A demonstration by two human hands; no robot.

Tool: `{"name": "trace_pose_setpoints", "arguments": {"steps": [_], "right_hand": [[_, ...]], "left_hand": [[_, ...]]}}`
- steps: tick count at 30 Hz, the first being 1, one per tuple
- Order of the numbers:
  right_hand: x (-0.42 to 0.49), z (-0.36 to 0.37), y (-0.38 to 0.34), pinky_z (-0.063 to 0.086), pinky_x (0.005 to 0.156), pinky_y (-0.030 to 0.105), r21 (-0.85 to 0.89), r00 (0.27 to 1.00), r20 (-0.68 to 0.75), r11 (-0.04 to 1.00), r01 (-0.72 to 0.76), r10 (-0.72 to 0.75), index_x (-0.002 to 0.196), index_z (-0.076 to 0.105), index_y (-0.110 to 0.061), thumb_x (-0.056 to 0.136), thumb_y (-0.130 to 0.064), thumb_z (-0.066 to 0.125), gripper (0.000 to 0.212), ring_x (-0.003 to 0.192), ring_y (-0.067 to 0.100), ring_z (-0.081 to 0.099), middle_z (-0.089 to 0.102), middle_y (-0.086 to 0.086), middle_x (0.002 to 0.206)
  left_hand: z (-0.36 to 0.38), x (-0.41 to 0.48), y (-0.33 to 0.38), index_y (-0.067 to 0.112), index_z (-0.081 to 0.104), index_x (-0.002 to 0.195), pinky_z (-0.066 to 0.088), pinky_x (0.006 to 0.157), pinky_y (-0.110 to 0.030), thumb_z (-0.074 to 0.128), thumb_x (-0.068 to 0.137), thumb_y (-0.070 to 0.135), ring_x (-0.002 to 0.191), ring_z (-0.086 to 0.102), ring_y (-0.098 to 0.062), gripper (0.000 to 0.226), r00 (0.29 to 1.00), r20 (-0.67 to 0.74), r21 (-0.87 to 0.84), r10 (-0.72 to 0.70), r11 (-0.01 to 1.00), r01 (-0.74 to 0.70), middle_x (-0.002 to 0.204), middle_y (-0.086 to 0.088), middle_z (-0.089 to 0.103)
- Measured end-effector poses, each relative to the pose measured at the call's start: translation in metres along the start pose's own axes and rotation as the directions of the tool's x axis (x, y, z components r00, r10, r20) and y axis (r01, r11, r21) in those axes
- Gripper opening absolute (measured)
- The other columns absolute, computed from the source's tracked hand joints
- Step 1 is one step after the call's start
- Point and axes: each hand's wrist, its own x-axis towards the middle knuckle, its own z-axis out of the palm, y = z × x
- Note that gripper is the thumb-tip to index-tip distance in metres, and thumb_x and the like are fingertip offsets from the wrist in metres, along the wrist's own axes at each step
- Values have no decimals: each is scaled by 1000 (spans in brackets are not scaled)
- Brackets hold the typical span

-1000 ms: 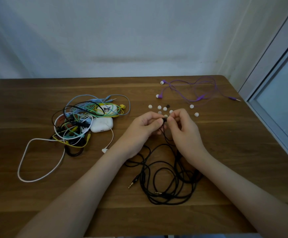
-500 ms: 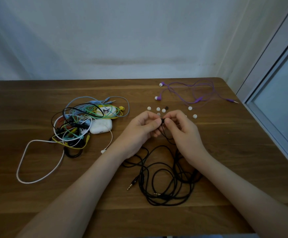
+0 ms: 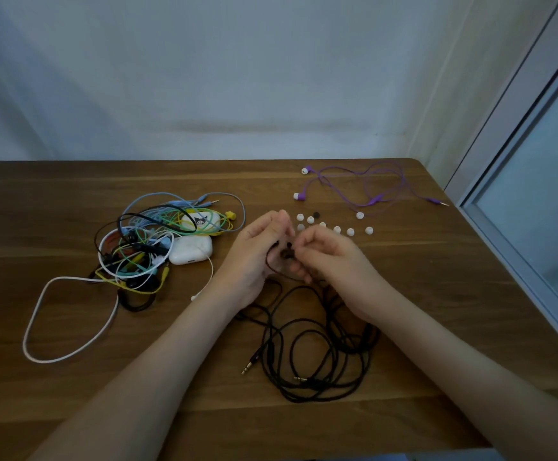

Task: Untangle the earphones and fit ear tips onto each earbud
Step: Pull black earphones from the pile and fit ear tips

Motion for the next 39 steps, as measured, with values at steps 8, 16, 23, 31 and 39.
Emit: {"name": "trace_pose_setpoints", "arguments": {"steps": [8,16,23,31,39], "right_hand": [[-2,1,-12,46,59,13,-514,928,330,858,24,172,94,59,-18,91,-13,60,6,65,-1,61,68,-4,78],[40,-40,-16,45,60,21,-502,992,-124,863,-66,4,96,62,-17,94,-13,53,10,71,8,59,67,-3,85],[89,-54,16,39,83,25,-774,962,-254,617,-139,-102,118,63,-18,99,-12,42,29,108,17,51,55,4,123],[99,-51,14,45,80,30,-833,973,-191,545,-91,-129,93,62,-18,92,-14,54,9,95,17,52,51,-1,99],[66,-48,0,37,64,9,-702,916,-295,712,-14,-272,97,60,-17,94,-14,52,9,85,7,52,57,-6,93]], "left_hand": [[-3,1,0,14,40,62,14,44,-28,60,83,37,38,27,-10,36,998,-24,36,52,998,-51,42,4,37],[-3,0,1,23,48,65,15,49,-29,59,83,38,42,33,-10,27,997,-54,65,49,997,-46,47,4,40],[-3,0,0,18,59,74,38,50,-19,58,82,29,53,46,-9,13,999,-3,32,44,999,-44,63,2,57],[-1,0,-1,10,65,103,46,63,-15,49,94,2,66,55,-3,19,999,44,79,5,997,-8,79,1,64],[3,-1,2,11,60,91,45,53,-17,56,91,4,55,54,-8,8,1000,-14,48,-22,999,22,64,1,64]]}}
